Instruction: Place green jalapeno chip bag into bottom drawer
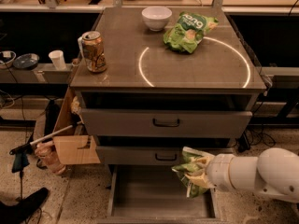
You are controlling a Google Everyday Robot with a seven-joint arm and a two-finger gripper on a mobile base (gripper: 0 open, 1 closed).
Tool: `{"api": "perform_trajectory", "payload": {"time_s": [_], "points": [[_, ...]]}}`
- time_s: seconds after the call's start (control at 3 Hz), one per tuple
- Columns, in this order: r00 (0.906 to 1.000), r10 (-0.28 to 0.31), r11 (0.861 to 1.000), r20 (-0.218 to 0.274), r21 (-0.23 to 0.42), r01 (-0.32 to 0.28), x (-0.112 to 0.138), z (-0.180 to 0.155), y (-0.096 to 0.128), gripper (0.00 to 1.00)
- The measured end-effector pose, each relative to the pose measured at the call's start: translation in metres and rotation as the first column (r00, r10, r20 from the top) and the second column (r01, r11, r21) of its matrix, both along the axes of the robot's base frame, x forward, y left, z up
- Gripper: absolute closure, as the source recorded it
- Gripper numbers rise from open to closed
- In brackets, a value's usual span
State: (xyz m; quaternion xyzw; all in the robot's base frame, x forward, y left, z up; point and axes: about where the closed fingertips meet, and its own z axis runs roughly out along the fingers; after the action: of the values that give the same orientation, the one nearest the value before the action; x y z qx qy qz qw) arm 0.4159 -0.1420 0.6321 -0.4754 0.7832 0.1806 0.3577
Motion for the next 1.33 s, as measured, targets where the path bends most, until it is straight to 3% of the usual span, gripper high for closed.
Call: {"api": "perform_trajectory", "payload": {"time_s": [0.67, 1.33], "points": [[0.9954, -0.089, 0.986, -0.035, -0.145, 0.083, 0.022, -0.077, 0.007, 1.0], [0.9892, -0.134, 0.972, -0.061, -0.203, 0.119, 0.03, -0.112, 0.007, 1.0]]}}
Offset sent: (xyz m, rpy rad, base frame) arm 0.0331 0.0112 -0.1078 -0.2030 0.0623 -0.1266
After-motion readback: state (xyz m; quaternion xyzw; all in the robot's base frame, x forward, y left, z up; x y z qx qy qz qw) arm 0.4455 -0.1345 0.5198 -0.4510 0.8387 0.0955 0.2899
